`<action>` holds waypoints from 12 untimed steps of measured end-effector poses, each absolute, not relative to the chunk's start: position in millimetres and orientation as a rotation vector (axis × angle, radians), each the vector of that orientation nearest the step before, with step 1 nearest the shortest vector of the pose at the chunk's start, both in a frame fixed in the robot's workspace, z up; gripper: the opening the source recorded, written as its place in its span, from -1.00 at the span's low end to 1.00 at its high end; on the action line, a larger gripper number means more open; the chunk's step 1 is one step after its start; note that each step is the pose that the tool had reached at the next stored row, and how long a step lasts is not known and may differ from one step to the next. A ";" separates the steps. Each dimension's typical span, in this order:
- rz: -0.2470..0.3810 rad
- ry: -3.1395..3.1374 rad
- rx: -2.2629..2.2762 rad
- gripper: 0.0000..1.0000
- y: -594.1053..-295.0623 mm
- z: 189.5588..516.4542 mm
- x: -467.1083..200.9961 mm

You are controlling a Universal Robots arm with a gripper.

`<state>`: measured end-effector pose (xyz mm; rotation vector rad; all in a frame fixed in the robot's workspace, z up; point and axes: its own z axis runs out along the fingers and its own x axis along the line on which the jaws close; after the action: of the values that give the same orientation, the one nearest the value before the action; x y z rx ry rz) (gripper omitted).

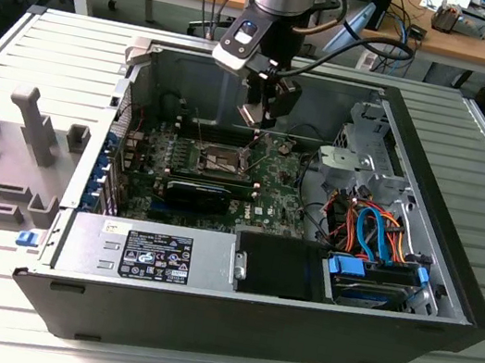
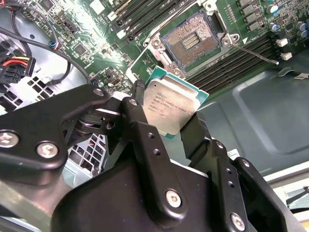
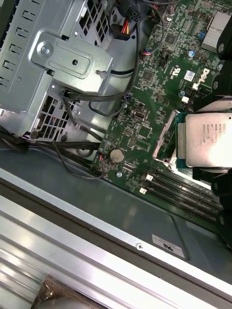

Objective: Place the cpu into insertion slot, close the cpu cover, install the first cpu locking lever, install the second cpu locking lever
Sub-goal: 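Place the cpu into insertion slot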

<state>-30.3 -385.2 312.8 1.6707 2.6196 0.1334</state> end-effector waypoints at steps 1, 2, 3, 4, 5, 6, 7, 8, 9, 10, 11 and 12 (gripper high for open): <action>0.133 2.617 1.674 0.09 -385.2 312.8 -30.3; 0.133 2.616 1.676 0.09 -385.2 312.8 -30.3; 0.133 2.614 1.679 0.09 -385.2 312.8 -30.3; 0.133 2.612 1.682 0.09 -385.2 312.8 -30.3; 0.133 2.610 1.684 0.09 -385.2 312.8 -30.3; 0.133 2.609 1.687 0.09 -385.2 312.8 -30.3; 0.133 2.607 1.690 0.09 -385.2 312.8 -30.3; 0.133 2.605 1.692 0.09 -385.2 312.8 -30.3; 0.133 2.601 1.698 0.09 -385.2 312.8 -30.3; 0.133 2.598 1.702 0.09 -385.2 312.8 -30.3; 0.133 2.595 1.706 0.09 -385.2 312.8 -30.3; 0.132 2.593 1.710 0.09 -385.2 312.8 -30.3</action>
<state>-30.3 -385.2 312.8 1.7096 2.5929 0.1325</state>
